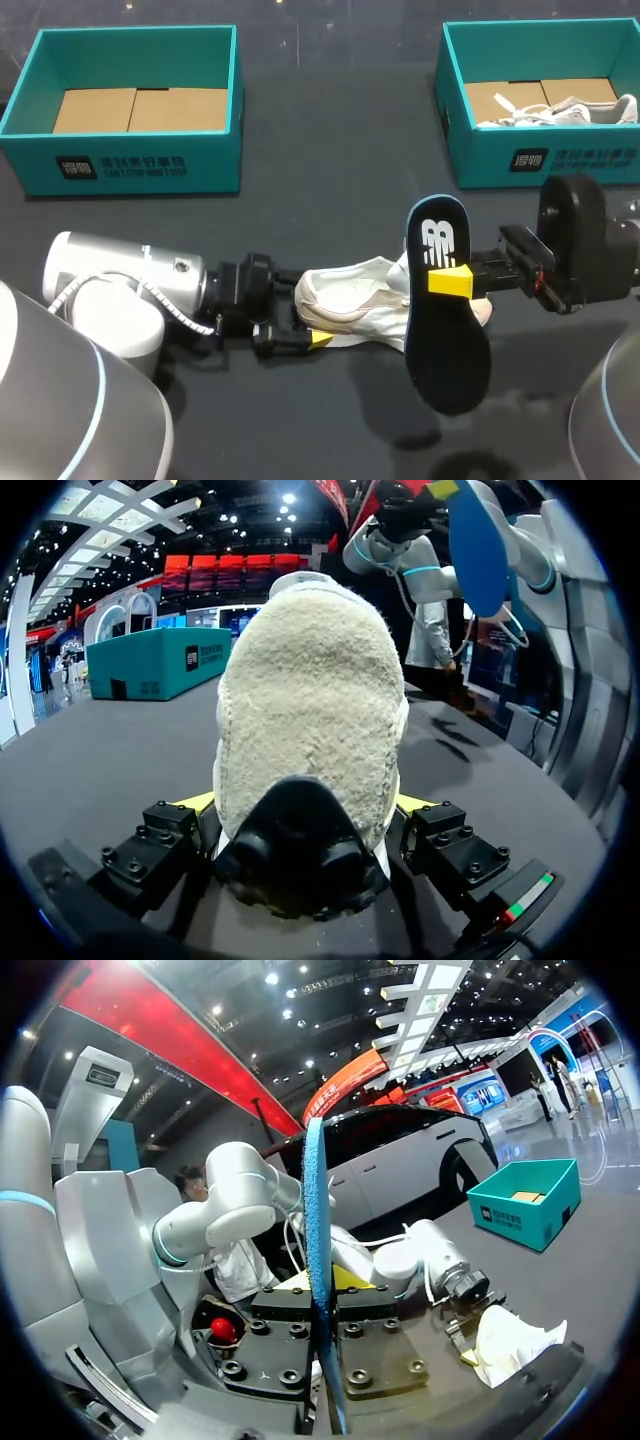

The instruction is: Take the shoe out of the shoebox, open the shoe tongue, remove and reinsert the insole, then place the shoe into the shoebox

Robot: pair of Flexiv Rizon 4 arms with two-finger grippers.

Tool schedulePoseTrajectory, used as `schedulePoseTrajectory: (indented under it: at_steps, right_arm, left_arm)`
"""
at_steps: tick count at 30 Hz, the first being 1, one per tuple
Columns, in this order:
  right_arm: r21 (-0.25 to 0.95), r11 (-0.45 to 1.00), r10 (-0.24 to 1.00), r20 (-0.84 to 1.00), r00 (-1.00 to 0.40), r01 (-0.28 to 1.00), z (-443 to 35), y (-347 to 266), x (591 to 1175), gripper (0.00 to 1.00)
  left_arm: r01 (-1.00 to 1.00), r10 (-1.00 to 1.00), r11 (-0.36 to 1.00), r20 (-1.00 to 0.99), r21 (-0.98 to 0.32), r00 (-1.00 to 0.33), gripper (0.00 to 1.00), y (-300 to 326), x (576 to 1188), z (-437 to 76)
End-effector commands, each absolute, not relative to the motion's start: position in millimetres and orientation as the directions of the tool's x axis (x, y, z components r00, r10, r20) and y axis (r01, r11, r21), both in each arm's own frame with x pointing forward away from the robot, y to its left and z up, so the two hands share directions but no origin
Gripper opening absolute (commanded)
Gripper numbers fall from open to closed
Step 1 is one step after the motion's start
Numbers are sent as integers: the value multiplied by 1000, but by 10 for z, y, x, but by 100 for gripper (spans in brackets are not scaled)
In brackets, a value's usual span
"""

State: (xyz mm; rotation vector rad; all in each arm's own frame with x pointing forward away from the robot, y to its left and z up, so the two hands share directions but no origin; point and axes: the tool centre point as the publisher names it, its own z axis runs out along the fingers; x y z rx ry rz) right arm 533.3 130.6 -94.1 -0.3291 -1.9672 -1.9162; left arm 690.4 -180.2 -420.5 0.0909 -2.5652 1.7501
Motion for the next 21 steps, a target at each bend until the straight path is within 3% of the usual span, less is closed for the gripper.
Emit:
schedulePoseTrajectory:
  at_steps: [1,10,17,21]
  right_arm:
    - [908,43,68,414,-908,417,-925,1295,5253,0]
    - [908,43,68,414,-908,417,-925,1295,5253,0]
    - [908,43,68,414,-908,417,-925,1295,5253,0]
    - [908,43,68,414,-908,417,-925,1295,5253,0]
  left_arm:
    - [-68,-17,411,67,-909,-998,100,-1693,6903,-4144]
    - [-62,-38,495,49,-867,-998,100,-1529,6920,-4024]
    - [-26,-26,680,11,-733,-1000,100,-1304,6970,-3882]
    - [-26,-26,680,11,-733,-1000,100,-1304,6970,-3882]
